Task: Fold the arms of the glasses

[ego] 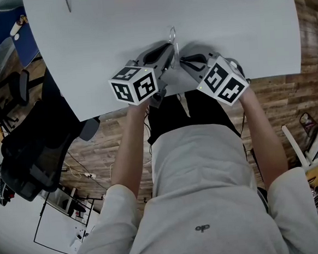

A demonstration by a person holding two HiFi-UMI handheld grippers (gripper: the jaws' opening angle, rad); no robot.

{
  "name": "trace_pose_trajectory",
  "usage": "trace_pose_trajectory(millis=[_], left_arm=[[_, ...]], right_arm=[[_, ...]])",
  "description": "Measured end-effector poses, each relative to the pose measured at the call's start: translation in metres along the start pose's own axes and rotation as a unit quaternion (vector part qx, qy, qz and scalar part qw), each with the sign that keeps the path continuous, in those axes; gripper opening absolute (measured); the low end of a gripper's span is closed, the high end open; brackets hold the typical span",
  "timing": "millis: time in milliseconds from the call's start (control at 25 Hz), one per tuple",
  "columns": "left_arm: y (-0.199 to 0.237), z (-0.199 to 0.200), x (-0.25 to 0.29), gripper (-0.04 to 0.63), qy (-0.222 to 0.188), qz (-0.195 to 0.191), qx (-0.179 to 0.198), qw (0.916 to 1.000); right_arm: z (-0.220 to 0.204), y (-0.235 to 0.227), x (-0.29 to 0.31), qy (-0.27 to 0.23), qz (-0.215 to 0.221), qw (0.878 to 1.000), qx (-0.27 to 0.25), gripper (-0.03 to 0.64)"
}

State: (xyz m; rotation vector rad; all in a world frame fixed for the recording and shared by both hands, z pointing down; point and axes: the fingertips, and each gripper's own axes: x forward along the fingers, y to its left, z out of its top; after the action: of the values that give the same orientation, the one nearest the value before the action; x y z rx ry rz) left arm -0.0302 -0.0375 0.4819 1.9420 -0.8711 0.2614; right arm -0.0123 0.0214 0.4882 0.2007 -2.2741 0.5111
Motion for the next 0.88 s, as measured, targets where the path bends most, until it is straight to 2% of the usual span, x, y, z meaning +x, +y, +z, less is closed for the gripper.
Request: trace_pose_trajectory(millis=[880], left_arm=[[-0.002,-0.005,-0.004,0.036,-0.003,-0.006,-0.002,1.0]], right_arm=[[0.004,0.009,0.012,0.006,0.001,1.0,-0.01,0.012]])
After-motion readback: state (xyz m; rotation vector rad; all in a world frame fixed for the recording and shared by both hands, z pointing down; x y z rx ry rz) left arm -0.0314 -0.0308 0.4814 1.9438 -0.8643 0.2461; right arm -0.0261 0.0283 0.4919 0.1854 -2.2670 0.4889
